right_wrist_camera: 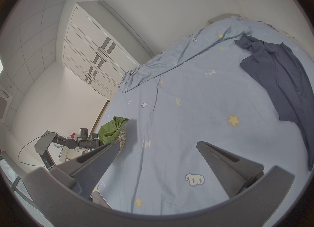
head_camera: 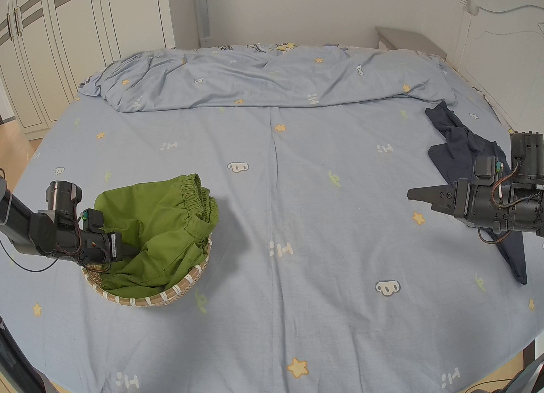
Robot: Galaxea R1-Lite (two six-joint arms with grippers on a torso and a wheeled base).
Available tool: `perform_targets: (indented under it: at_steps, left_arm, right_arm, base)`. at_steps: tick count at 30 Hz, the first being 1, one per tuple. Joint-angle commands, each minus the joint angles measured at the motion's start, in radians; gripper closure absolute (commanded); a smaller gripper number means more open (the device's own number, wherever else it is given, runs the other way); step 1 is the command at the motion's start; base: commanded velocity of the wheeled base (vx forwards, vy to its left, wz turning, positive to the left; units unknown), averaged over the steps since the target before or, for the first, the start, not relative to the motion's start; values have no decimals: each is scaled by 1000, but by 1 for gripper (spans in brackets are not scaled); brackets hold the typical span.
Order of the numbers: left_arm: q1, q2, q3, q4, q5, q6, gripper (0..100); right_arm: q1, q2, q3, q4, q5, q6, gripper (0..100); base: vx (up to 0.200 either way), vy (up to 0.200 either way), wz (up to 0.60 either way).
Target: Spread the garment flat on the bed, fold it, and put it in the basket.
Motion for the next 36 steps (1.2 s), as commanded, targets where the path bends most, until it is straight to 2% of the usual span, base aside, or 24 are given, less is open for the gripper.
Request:
perform_targets:
  at_steps: [1,5,11,12,14,16,17,18,19,21,27,28,30,31,32,36]
  left_arm:
    - [-6,-138,29,-1,1,2,0]
    - [3,-177,50,-4,2,20,0]
    - [54,-259,119,-7,1,172,0]
    - [54,-260,121,-7,1,174,0]
    - [60,-342,136,-5,-1,183,0]
    - [55,-454,176,-5,-1,180,0]
    - [55,-454,176,-5,-1,180,0]
    - [49,-547,204,-8,1,183,0]
    - [48,-584,208,-8,2,184,0]
    - [48,-658,223,-8,7,191,0]
    - [26,-1133,349,35,5,138,0]
    - [26,-1133,349,35,5,138,0]
    - [-14,-1308,372,124,5,100,0]
    - [-14,-1308,372,124,5,100,0]
    - [-49,-1451,374,252,4,68,0]
    - [-101,-1609,378,418,5,59,0]
  right_arm:
    - [1,2,0,-1,1,0,0]
    - [-1,0,0,-1,1,0,0]
    - [1,3,3,-1,-1,-1,0]
    - [1,2,3,-1,-1,-3,0]
    - [-2,-1,23,-2,-7,-57,0]
    - [-33,-46,66,-4,-9,-216,0]
    - [-33,-46,66,-4,-9,-216,0]
    - [-110,-127,107,-4,1,-351,0]
    - [-131,-149,114,-4,2,-385,0]
    - [-153,-178,132,-4,1,-405,0]
    - [-208,-462,307,5,-9,-423,0]
    - [-208,-462,307,5,-9,-423,0]
    - [-248,-594,393,9,-4,-445,0]
    - [-248,-594,393,9,-4,-445,0]
    - [-255,-709,445,28,-2,-443,0]
    - [-246,-862,456,150,-1,-440,0]
  base:
    - [0,0,0]
    - [0,0,0]
    - [0,0,0]
    - [0,0,0]
    - [0,0,0]
    - [0,0,0]
    - [0,0,0]
    - [0,0,0]
    - [0,0,0]
    - [0,0,0]
    - [0,0,0]
    - [0,0,0]
    - [0,0,0]
    - [0,0,0]
    - [0,0,0]
    - [0,0,0]
